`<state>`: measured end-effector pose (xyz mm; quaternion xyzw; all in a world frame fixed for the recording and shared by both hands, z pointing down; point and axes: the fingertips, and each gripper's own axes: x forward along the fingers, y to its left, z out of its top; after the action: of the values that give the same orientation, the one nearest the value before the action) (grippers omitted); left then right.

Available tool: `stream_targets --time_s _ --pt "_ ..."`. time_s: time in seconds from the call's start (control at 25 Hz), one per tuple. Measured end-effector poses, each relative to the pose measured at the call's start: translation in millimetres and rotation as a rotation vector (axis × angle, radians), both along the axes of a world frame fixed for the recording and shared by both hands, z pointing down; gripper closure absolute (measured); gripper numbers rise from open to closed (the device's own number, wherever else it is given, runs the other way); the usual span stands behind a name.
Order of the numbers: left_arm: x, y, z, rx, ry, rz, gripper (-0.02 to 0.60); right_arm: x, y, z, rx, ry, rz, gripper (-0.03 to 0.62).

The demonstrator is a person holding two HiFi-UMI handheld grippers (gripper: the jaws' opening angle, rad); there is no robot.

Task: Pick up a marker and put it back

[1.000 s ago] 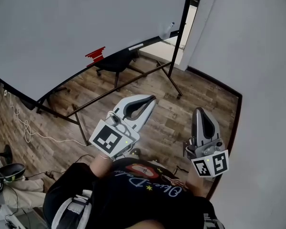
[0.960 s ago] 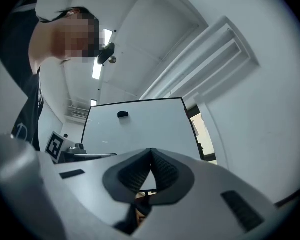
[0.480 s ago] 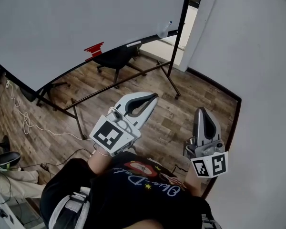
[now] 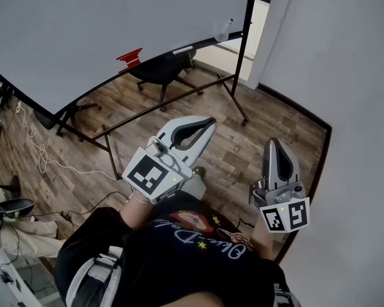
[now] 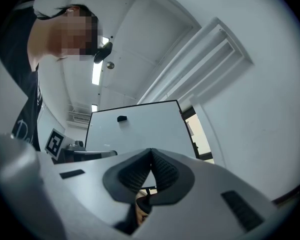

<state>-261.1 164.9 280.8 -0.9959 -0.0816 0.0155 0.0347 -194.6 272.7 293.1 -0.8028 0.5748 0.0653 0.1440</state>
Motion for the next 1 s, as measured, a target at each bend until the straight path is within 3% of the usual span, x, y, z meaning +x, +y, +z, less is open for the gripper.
stream_targets --time_s 0.2,0.4,1.0 --pt "11.1 0.4 6.5 0.022 -0.005 0.014 0.578 8.5 -3.3 6.4 -0.004 -0.004 -0.002 0.595" --pt "32.5 -15.2 12.8 -0.009 0.018 0.018 0.578 22.1 -16.1 7.2 -0.036 0.016 -0.007 0.595" --pt "115.2 -66.8 17.6 -0.021 0.031 0.041 0.578 104.3 -63.4 10.4 -0.073 -0.009 0.013 0.595"
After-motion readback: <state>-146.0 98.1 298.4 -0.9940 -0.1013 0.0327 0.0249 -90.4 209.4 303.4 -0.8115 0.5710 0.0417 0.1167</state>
